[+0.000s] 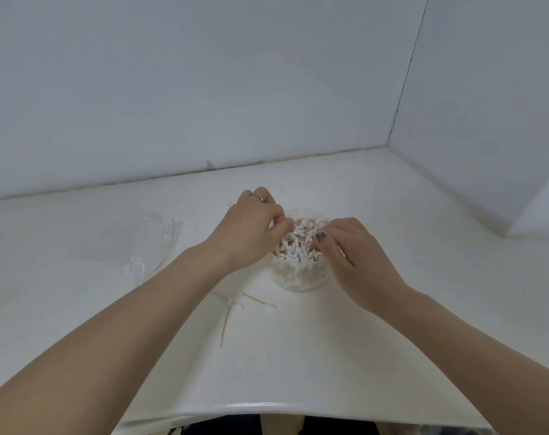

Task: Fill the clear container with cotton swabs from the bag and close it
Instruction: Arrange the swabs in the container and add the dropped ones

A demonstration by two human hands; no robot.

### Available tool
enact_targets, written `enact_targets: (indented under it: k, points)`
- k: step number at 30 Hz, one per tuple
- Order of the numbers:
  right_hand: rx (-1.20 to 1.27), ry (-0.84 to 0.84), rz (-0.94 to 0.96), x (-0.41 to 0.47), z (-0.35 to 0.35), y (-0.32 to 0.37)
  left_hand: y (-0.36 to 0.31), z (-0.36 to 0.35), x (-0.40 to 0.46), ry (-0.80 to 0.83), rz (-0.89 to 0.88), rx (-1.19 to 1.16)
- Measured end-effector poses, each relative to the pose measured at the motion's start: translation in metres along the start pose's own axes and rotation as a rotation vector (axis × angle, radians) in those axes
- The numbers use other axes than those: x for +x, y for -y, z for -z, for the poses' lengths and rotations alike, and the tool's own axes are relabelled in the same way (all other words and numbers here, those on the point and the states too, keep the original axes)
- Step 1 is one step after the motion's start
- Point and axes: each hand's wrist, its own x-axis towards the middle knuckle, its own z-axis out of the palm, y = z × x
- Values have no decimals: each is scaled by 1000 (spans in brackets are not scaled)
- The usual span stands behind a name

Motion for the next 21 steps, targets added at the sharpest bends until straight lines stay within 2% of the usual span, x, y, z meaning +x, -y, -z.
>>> enact_targets:
  k: [3,5,8,11,16,21]
  points:
    - [60,-5,-23,-3,2,4,-9,-1,4,-43,-36,-61]
    - [156,-69,-49,-6,5,9,-17,-5,8,-44,-56,-90]
    - [293,-191,-135,-7,9,15,-25,-12,17,-13,-11,-233]
    - [419,-221,-226,-5,11,17,-30,-17,21,30,48,-337]
    - [454,-224,-242,-2,11,16,-35,-15,19,-6,-39,-192]
    - [529,-297,-280,-2,7,14,-36,-17,25,107,9,-75]
